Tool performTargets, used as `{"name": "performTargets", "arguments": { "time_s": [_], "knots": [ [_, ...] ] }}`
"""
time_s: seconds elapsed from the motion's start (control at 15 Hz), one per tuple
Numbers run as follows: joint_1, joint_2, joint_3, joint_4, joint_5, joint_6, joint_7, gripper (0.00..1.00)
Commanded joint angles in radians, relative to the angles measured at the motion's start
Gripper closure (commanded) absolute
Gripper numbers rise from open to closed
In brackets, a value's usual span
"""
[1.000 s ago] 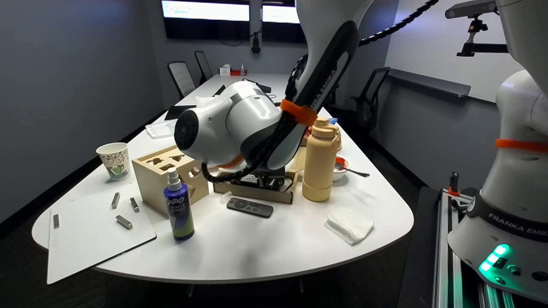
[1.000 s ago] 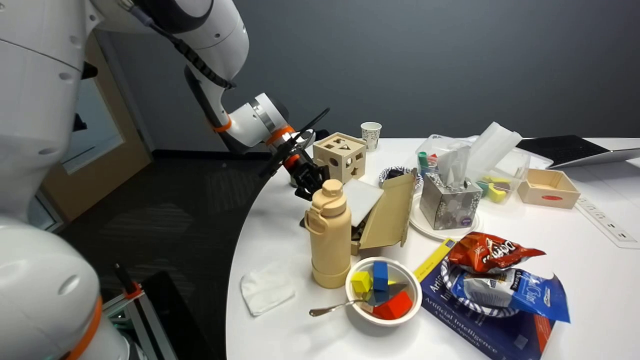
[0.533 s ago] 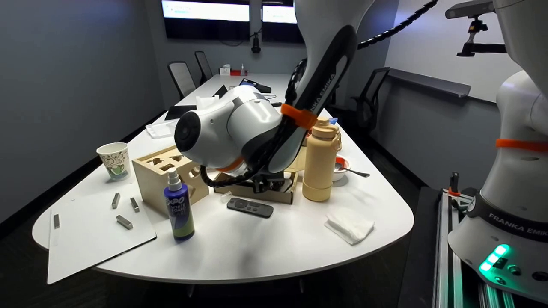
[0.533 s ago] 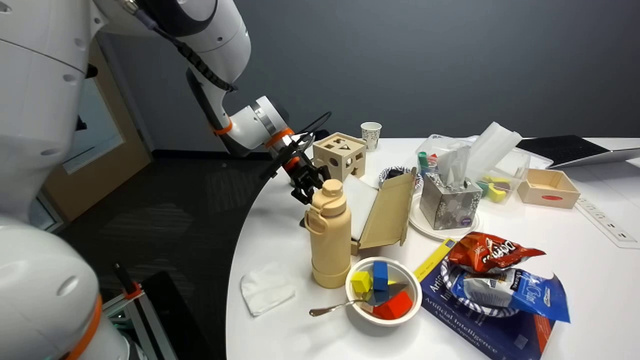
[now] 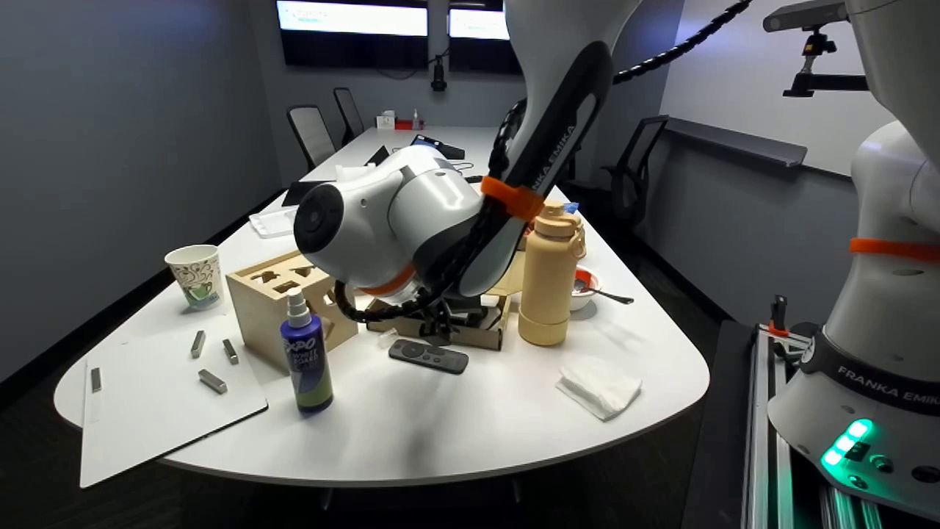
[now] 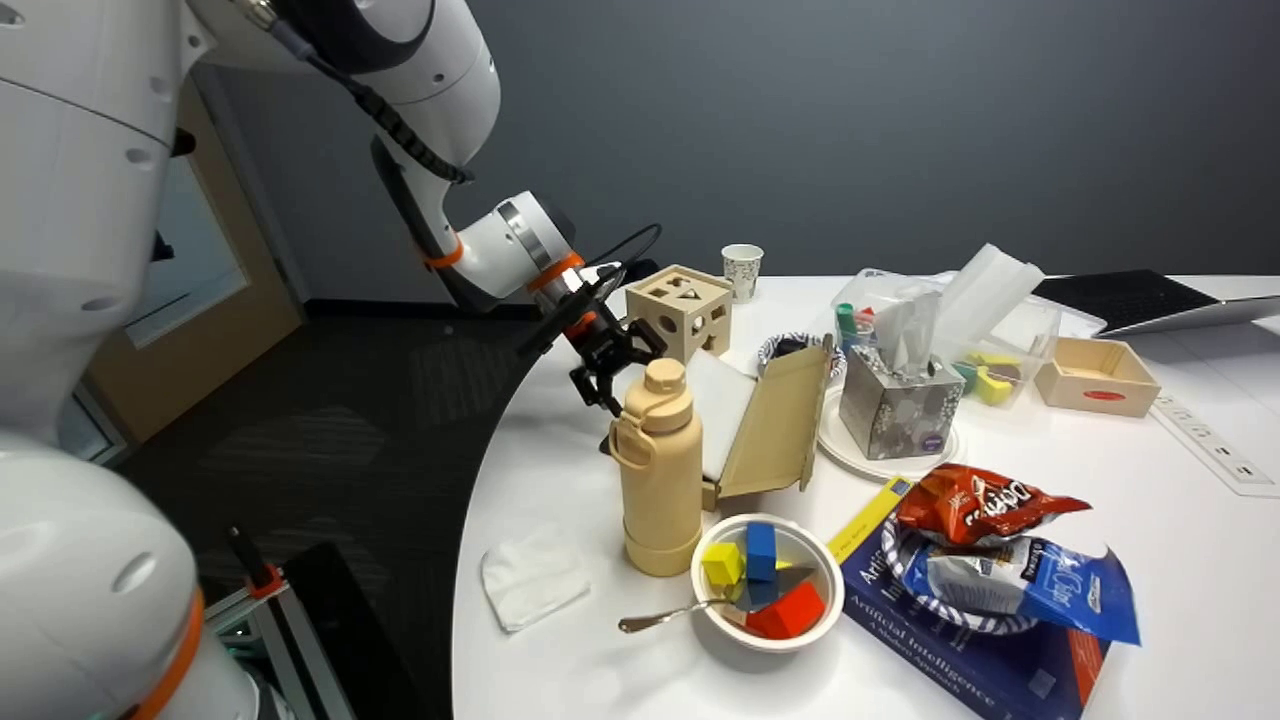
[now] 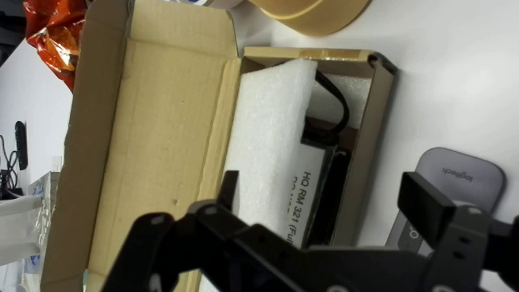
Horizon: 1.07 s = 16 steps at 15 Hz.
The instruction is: Put the white item in the box and close the box
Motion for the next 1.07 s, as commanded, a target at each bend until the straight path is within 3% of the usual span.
{"name": "performTargets", "arguments": {
  "time_s": [0.0, 0.33, 0.8, 1.0],
  "knots": [
    [-0.040, -0.039, 0.015, -0.009, 0.047, 0.058, -0.013, 0.00],
    [-0.064, -0.118, -0.002, -0.029, 0.101, 0.108, 0.022, 0.00],
    [-0.050, -0.124, -0.058, 0.059, 0.019, -0.067, 0.136, 0.00],
    [-0.073, -0.133, -0.042, 0.047, 0.036, -0.053, 0.120, 0.00]
  ]
}}
